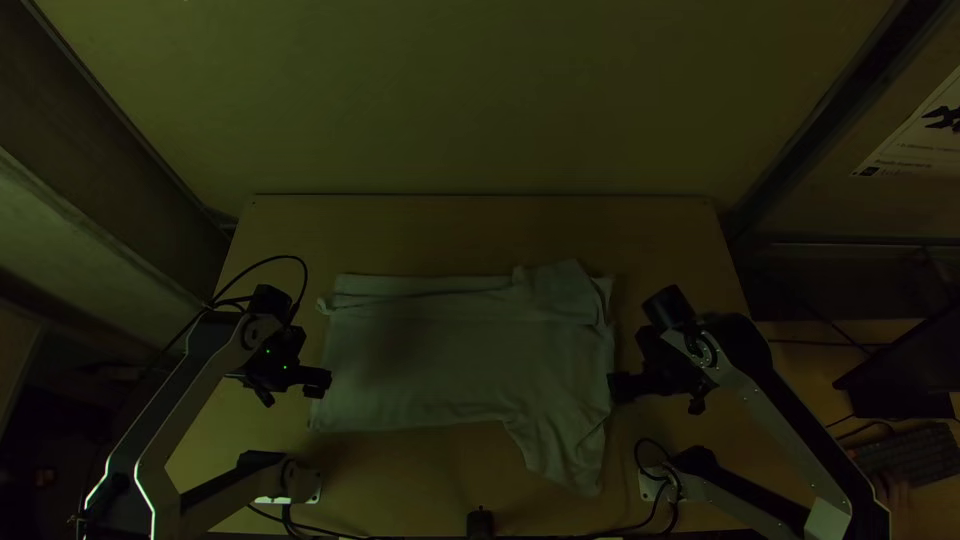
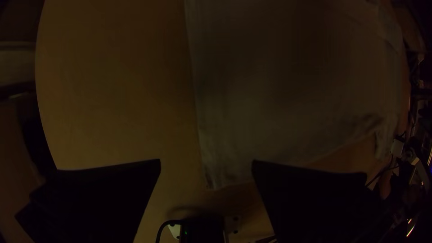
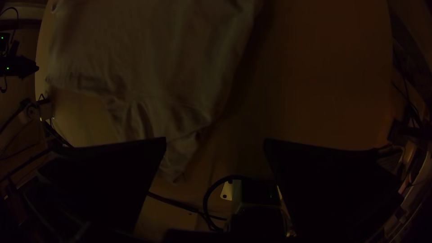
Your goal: Fold the t-shirt
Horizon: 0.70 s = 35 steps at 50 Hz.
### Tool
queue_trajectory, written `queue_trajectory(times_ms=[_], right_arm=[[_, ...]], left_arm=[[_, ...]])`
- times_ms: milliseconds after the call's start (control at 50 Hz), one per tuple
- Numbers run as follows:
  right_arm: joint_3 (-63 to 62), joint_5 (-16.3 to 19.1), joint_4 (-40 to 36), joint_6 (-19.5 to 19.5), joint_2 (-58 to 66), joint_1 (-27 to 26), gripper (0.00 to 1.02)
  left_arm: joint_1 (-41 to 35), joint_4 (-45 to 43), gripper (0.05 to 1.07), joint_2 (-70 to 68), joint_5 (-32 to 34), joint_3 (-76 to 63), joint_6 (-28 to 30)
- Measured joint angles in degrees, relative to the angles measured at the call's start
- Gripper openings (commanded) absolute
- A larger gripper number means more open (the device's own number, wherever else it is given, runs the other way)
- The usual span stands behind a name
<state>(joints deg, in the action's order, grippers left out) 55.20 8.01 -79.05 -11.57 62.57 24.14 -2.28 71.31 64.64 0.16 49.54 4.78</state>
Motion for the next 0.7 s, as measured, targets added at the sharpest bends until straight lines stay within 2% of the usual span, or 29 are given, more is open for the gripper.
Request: queue_trajectory(times_ms=[120, 300, 320, 380, 700], right_arm=[[-2.1, 0.0, 0.0, -0.2, 0.2, 2.3, 0.95], [-4.5, 0.0, -0.2, -0.5, 1.2, 3.9, 0.95], [-4.6, 0.0, -0.2, -0.5, 1.3, 3.9, 0.95], [-4.5, 0.0, -0.2, -0.5, 1.6, 4.1, 0.95], [-4.5, 0.0, -0.1, -0.7, 3.7, 4.8, 0.95]], left_arm=[[-2.4, 0.3, 1.02, 0.0, -3.0, -3.0, 0.2], [-5.6, 0.9, 1.01, 0.7, -3.5, -6.1, 0.2], [-5.7, 0.9, 1.01, 0.9, -3.5, -6.2, 0.2], [-5.8, 0.8, 0.90, 1.5, -3.5, -6.2, 0.2], [-6.4, 0.8, 0.88, 6.0, -3.7, -6.2, 0.7]])
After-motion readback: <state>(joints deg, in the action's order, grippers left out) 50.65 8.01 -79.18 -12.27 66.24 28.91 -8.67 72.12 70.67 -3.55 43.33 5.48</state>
